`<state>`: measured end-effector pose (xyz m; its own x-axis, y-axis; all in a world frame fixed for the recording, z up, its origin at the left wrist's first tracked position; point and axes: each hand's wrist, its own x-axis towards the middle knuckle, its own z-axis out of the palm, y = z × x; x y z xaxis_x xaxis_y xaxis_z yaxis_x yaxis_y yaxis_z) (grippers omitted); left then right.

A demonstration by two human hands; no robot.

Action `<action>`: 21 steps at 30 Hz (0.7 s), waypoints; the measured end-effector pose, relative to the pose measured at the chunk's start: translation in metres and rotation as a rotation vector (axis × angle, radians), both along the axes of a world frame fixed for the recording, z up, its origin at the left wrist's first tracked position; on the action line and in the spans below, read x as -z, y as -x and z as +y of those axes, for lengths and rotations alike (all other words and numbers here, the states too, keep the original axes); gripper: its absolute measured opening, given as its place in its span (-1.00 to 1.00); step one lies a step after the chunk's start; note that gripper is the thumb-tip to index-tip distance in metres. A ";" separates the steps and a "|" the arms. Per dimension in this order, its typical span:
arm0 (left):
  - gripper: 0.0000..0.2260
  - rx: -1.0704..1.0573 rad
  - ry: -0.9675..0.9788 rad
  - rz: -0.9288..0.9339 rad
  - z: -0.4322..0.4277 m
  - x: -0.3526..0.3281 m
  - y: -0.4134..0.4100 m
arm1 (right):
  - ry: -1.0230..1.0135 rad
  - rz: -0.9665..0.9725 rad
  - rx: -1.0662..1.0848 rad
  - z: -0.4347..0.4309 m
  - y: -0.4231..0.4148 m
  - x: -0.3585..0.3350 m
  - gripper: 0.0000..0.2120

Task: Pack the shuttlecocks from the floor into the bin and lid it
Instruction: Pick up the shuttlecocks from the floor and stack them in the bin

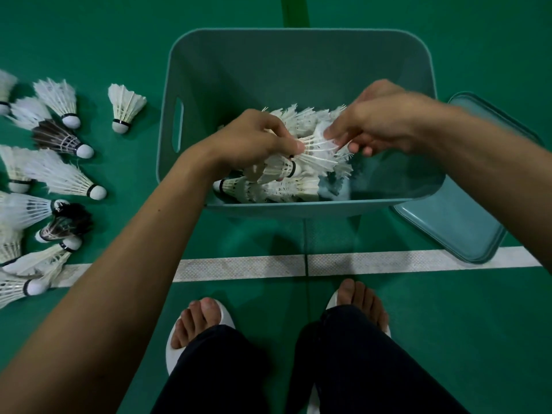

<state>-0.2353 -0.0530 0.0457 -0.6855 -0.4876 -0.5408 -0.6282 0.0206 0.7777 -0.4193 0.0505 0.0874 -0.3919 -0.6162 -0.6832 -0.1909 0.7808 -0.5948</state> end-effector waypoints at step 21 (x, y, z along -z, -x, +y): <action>-0.70 -0.547 0.097 -0.031 -0.015 0.005 -0.009 | -0.231 0.192 -0.126 0.004 -0.023 0.024 -0.94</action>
<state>-0.2268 -0.0680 0.0406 -0.3027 -0.8167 -0.4913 -0.5902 -0.2441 0.7695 -0.3966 0.0546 0.0632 -0.4573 -0.5054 -0.7318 -0.3863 0.8540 -0.3484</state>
